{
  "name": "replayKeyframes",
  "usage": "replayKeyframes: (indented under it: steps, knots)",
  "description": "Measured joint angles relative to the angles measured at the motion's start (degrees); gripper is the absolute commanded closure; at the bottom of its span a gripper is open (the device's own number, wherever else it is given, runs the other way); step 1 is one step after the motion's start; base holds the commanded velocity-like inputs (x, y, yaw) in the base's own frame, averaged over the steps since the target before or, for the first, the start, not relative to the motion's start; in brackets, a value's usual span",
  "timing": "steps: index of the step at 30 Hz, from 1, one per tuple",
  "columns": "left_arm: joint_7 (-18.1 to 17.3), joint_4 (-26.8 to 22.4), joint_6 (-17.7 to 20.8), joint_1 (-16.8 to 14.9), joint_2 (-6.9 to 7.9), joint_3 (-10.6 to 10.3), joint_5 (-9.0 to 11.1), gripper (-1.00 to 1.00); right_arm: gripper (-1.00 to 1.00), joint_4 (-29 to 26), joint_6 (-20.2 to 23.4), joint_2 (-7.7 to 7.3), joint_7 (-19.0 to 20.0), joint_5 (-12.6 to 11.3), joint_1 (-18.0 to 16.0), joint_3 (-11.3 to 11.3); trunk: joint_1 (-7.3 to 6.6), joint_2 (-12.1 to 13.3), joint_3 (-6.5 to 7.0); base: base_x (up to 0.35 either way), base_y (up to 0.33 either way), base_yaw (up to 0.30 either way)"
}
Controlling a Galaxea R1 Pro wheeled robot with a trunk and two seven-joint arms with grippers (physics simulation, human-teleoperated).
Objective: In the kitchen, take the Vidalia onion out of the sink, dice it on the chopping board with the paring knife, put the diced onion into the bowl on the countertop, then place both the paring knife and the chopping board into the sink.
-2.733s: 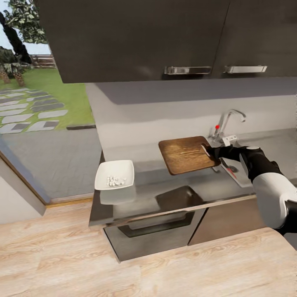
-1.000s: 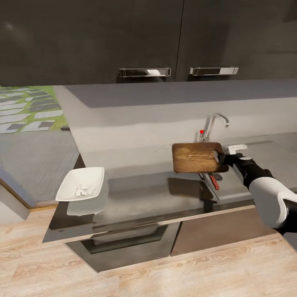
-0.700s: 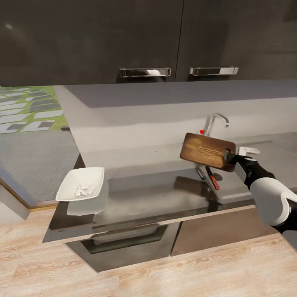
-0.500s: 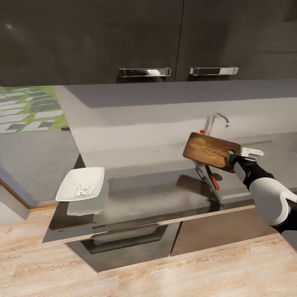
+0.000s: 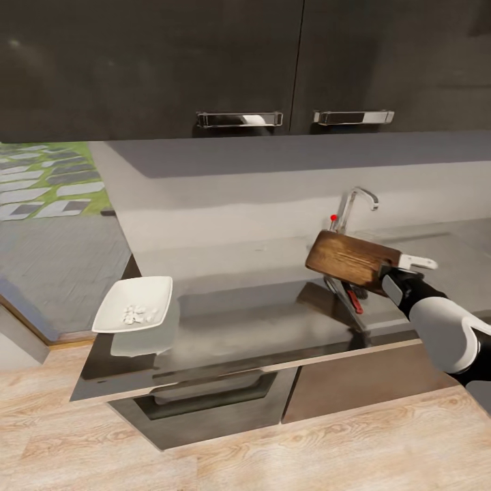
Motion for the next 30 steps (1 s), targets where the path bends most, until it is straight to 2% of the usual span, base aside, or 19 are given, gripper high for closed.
replayKeyframes:
  steps: [2,4,8,9,13,16,18,20,23,27,30]
  knots:
    - [0.00,0.00,0.03,0.00,0.00,0.00,0.00,-1.00,1.00,0.09,-0.06,-0.09,-1.00,-0.20,0.00,-0.15,0.00,0.00,0.00,0.000,0.000,0.000]
    - [0.00,0.00,0.04,0.00,0.00,0.00,0.00,-1.00,1.00,0.12,-0.11,-0.16,-2.51,-1.48,-0.01,-0.49,0.00,0.00,0.00,0.000,0.000,0.000]
    - [0.01,-0.01,0.05,0.01,0.00,0.00,0.00,-1.00,1.00,0.20,-0.38,-0.36,-6.14,-7.39,-0.01,-1.17,0.00,0.00,0.00,0.000,0.000,0.000]
    - [0.01,0.00,0.05,0.00,0.00,0.00,0.00,-1.00,1.00,0.23,-1.33,-1.03,-7.63,-8.84,-0.01,-1.33,0.00,0.01,0.01,0.000,0.000,0.000]
    - [0.00,0.00,0.05,0.00,-0.07,0.00,0.00,-1.00,1.00,0.98,-2.41,-1.43,-9.41,-10.27,0.00,-0.90,0.00,0.00,0.00,0.000,0.000,0.000]
    - [0.01,0.00,0.05,0.00,-0.08,0.00,0.00,-1.00,1.00,1.40,-2.87,-1.39,-11.33,-11.55,-0.01,-1.61,0.00,0.00,0.00,0.000,0.000,0.000]
    - [0.01,-0.02,0.05,0.00,-0.10,0.00,0.00,-1.00,1.00,1.67,-4.38,-1.28,-13.23,-13.88,-0.01,-2.17,0.00,0.00,0.00,0.000,0.000,0.000]
    - [0.01,-0.01,0.05,0.01,-0.18,0.00,0.00,-1.00,1.00,2.75,-7.66,-1.12,-16.08,-16.76,-0.01,-2.60,0.00,0.00,0.00,0.000,0.000,0.000]
    - [0.00,0.01,0.05,0.00,-0.25,-0.01,0.00,-1.00,1.00,3.56,-10.79,-0.39,-19.04,-18.71,-0.02,-2.01,0.00,0.00,0.00,0.000,0.000,0.000]
    - [0.00,0.01,0.05,-0.01,-0.33,-0.01,0.00,-1.00,1.00,3.73,-11.66,1.08,-19.92,-19.28,0.00,-1.97,0.00,0.00,0.00,0.000,0.000,0.000]
    - [0.00,0.01,0.05,-0.01,-0.67,-0.02,-0.01,-1.00,1.00,3.75,-12.51,2.72,-20.94,-19.38,-0.02,-1.84,0.00,0.00,0.00,0.000,0.000,0.000]
